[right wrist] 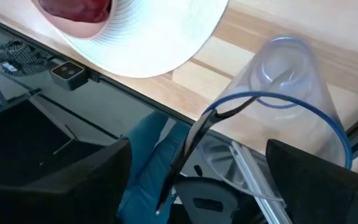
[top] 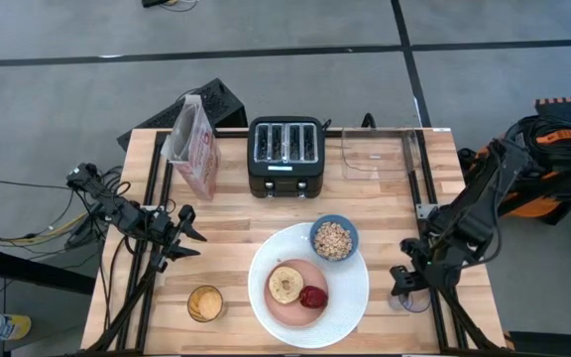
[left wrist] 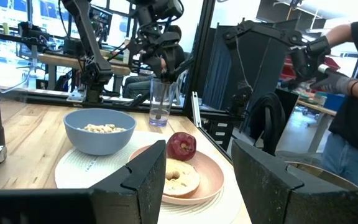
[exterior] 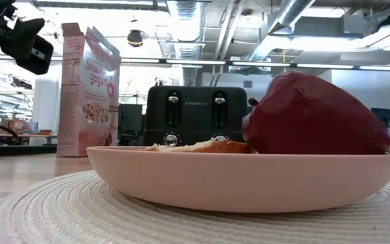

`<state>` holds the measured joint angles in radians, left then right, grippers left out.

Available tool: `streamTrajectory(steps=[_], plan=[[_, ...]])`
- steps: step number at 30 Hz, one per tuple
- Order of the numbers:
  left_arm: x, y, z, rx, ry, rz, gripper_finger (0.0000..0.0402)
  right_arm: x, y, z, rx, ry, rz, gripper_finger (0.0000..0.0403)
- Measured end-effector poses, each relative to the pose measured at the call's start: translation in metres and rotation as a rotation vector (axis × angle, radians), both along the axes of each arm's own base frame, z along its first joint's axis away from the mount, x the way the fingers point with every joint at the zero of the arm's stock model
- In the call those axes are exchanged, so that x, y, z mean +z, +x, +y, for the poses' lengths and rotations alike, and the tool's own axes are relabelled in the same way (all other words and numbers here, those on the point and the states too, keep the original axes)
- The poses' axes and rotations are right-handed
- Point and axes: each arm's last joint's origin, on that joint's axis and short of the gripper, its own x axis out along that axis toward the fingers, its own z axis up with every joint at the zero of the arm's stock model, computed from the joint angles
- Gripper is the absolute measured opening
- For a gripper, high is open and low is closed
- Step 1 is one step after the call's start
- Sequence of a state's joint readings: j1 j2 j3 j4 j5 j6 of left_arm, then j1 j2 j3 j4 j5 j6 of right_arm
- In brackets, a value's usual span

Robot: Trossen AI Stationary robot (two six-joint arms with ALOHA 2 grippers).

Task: Arrange a breakfast setting
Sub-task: Remove the silver spoon from the glass cup and place it on the right side of the white table mat

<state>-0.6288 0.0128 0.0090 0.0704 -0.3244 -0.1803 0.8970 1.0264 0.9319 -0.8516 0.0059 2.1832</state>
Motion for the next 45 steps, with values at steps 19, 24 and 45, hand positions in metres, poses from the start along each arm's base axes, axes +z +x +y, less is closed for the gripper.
streamTrajectory(steps=[19,24,45], plan=[[0.0,0.0,0.0,0.0,0.0,0.0,0.0169,-0.002,0.001,0.001,-0.014,-0.003,0.023,0.0215],[0.0,0.0,0.0,0.0,0.0,0.0,0.0169,-0.002,0.001,0.001,-0.012,-0.003,0.024,0.0156],[0.0,0.0,0.0,0.0,0.0,0.0,0.0169,0.003,-0.013,-0.005,0.009,0.004,0.034,0.0027]])
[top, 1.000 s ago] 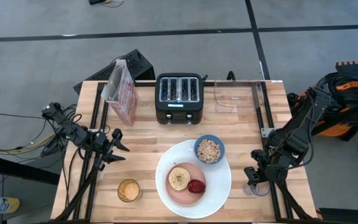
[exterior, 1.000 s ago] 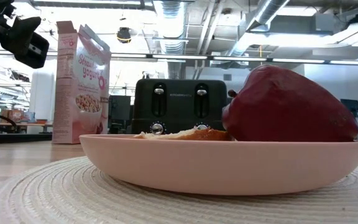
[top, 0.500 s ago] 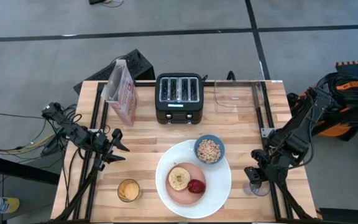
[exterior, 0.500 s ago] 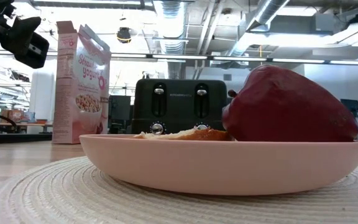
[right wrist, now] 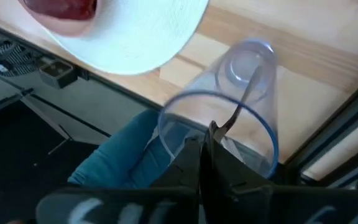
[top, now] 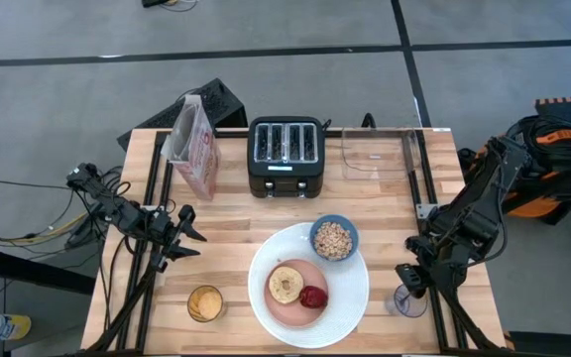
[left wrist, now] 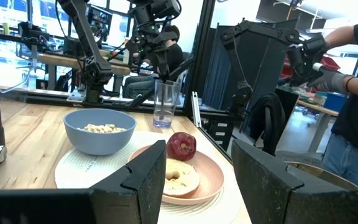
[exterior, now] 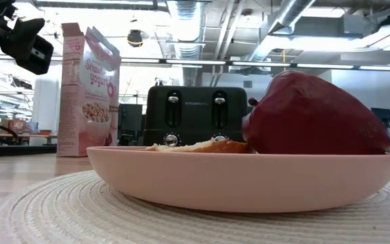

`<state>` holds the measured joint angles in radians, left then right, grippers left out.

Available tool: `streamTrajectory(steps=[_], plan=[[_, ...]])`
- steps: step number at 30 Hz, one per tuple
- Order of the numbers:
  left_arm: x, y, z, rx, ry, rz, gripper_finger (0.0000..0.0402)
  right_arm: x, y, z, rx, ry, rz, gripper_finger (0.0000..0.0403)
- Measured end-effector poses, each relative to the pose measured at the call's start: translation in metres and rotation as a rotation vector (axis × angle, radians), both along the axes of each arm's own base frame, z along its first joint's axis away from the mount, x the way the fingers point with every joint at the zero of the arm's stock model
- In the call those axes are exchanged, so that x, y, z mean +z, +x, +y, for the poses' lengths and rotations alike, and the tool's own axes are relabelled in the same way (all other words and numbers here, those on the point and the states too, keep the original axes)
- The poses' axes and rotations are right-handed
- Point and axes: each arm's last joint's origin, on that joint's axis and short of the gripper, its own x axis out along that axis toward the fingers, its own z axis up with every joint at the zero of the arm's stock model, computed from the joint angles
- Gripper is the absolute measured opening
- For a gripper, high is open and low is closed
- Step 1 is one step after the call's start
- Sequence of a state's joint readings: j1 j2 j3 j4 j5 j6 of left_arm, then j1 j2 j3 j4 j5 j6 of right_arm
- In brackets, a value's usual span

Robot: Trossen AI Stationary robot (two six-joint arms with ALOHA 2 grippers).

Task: Arrange a breakfast setting
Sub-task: Remove the silver spoon from the glass cup and place it on the right side of the white table mat

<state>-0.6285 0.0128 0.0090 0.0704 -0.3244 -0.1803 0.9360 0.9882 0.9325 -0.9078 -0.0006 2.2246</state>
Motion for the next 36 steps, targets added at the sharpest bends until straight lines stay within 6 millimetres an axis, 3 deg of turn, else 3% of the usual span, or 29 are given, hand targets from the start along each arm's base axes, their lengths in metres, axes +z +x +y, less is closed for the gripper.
streamTrajectory(steps=[8,26,31,36], plan=[[0.0,0.0,0.0,0.0,0.0,0.0,0.0169,0.013,-0.002,-0.003,0.009,0.005,-0.011,0.0028],[0.0,0.0,0.0,0.0,-0.001,0.0,0.0169,0.112,-0.022,-0.03,0.116,0.058,-0.158,0.0028],[0.0,0.0,0.0,0.0,0.0,0.0,0.0169,0.13,-0.031,-0.043,0.12,0.042,-0.154,0.0027],[0.0,0.0,0.0,0.0,0.0,0.0,0.0169,0.134,-0.038,-0.059,0.094,-0.072,-0.136,0.0027]])
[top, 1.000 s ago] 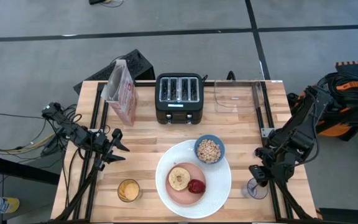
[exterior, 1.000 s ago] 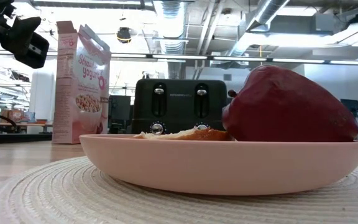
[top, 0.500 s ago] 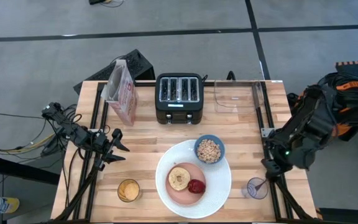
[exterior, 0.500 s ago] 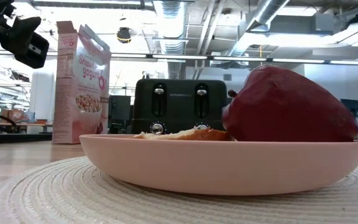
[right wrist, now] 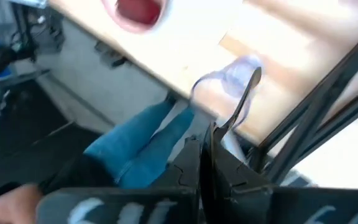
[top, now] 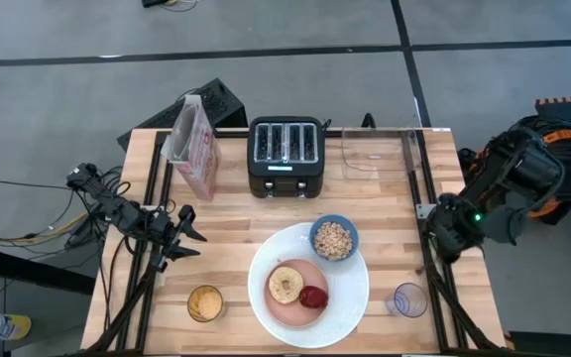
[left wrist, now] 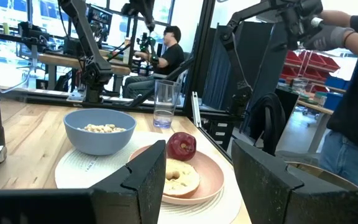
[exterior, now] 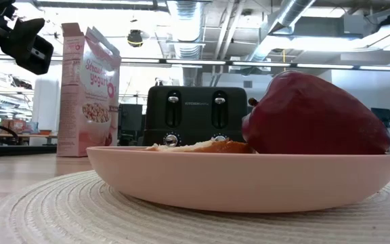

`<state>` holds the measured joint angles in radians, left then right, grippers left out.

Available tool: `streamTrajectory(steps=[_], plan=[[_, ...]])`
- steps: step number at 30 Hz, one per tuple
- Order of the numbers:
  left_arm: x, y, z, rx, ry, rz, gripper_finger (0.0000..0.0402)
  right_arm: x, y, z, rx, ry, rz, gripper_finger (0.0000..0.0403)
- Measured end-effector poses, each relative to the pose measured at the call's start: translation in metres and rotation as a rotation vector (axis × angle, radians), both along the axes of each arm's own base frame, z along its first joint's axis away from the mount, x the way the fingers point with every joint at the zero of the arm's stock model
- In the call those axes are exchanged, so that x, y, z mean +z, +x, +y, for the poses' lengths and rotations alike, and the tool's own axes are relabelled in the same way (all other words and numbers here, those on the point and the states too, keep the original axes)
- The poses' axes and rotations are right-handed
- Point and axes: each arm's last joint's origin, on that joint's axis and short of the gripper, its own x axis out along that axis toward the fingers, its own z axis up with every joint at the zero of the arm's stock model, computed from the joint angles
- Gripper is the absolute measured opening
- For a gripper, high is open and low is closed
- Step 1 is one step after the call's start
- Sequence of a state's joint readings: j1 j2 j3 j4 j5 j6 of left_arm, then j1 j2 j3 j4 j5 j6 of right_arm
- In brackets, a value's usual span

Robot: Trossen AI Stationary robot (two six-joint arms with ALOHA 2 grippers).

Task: Arrange a breakfast setting
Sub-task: Remove the silver spoon from the glass cup and place it on the right side of the white table mat

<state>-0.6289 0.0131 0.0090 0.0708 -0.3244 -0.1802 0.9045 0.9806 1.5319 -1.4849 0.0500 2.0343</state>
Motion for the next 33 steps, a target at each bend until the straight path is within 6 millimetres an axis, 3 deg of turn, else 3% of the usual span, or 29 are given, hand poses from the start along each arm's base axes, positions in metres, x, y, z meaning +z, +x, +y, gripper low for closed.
streamTrajectory(steps=[4,15,21,33], plan=[[0.0,0.0,0.0,0.0,0.0,0.0,0.0169,-0.007,0.005,-0.006,0.001,-0.134,0.028,0.0027],[0.0,0.0,0.0,0.0,0.0,0.0,0.0169,-0.045,0.059,0.002,0.087,-0.416,0.111,0.0027],[0.0,0.0,0.0,0.0,0.0,0.0,0.0169,-0.064,0.089,0.017,0.158,-0.519,0.187,0.0027],[0.0,0.0,0.0,0.0,0.0,0.0,0.0169,-0.12,0.154,0.057,0.279,-0.776,0.366,0.0027]])
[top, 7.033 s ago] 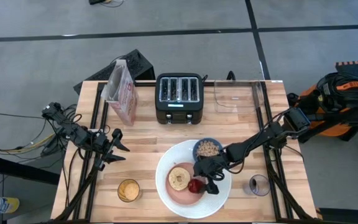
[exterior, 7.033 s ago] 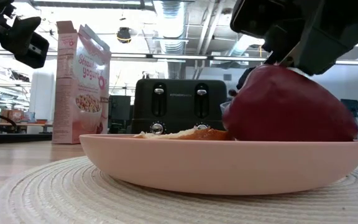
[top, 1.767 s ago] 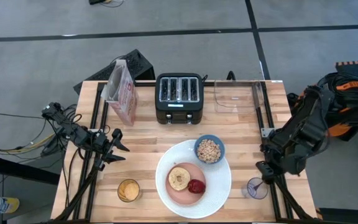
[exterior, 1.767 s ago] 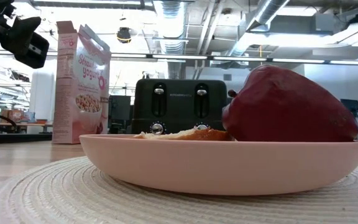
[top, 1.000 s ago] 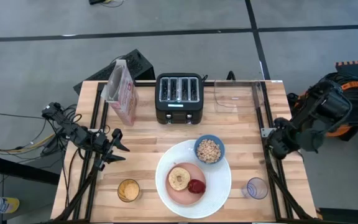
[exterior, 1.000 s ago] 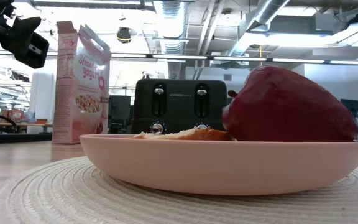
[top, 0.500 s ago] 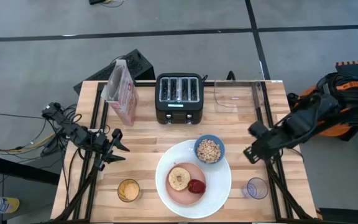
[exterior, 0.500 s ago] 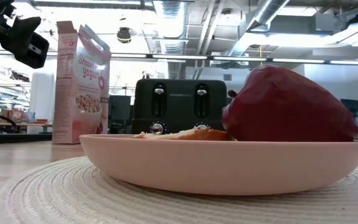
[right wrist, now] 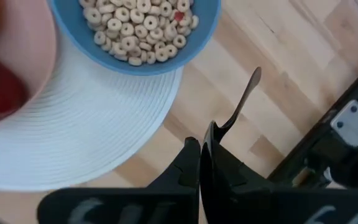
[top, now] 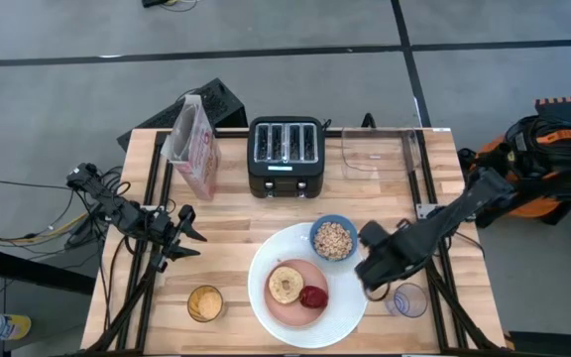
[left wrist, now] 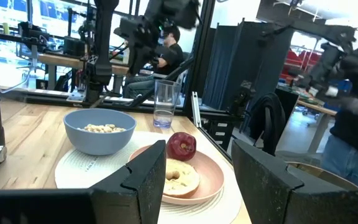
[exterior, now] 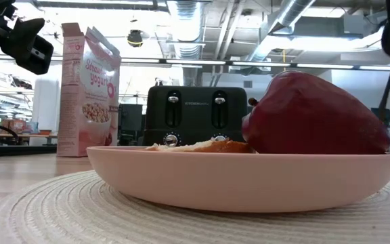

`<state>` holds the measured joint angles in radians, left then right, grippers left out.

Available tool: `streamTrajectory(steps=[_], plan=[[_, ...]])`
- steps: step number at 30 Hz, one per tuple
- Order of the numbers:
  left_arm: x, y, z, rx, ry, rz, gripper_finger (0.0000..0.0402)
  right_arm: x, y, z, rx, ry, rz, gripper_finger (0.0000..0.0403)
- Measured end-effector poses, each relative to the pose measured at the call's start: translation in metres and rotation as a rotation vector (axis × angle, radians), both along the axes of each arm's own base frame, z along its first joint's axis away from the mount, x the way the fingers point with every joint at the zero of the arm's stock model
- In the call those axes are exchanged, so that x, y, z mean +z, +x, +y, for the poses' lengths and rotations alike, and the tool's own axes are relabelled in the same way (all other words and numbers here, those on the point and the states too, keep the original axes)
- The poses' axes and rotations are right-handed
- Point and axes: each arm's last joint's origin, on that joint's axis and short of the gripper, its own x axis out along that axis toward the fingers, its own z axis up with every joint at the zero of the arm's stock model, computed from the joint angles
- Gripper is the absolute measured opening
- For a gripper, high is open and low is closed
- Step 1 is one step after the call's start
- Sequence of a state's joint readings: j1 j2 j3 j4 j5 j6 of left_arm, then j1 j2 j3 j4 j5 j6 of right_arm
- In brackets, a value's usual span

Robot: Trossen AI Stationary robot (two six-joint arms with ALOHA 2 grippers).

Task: Arrange a breakfast setting
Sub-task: Remove the silver spoon from the glass cup and place it on the right side of the white table mat

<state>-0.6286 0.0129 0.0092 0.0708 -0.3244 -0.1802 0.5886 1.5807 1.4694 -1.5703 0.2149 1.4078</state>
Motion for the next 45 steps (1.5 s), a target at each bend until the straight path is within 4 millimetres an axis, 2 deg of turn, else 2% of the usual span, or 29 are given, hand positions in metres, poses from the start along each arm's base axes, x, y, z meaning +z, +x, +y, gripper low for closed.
streamTrajectory(steps=[6,13,21,37,45], plan=[[0.0,0.0,0.0,0.0,0.0,0.0,0.0169,-0.025,0.019,0.023,0.072,-0.097,0.06,0.0027],[0.0,0.0,0.0,-0.001,0.0,0.0,0.0169,-0.054,0.029,0.057,0.151,-0.2,0.082,0.0027],[0.0,0.0,0.0,0.0,0.0,0.0,0.0169,-0.088,0.038,0.091,0.143,-0.291,0.101,0.0027],[0.0,0.0,0.0,0.0,0.0,0.0,0.0169,-0.139,0.061,0.121,0.136,-0.325,0.165,0.0027],[0.0,0.0,0.0,0.0,0.0,0.0,0.0169,-0.146,0.068,0.128,0.129,-0.285,0.135,0.0027]])
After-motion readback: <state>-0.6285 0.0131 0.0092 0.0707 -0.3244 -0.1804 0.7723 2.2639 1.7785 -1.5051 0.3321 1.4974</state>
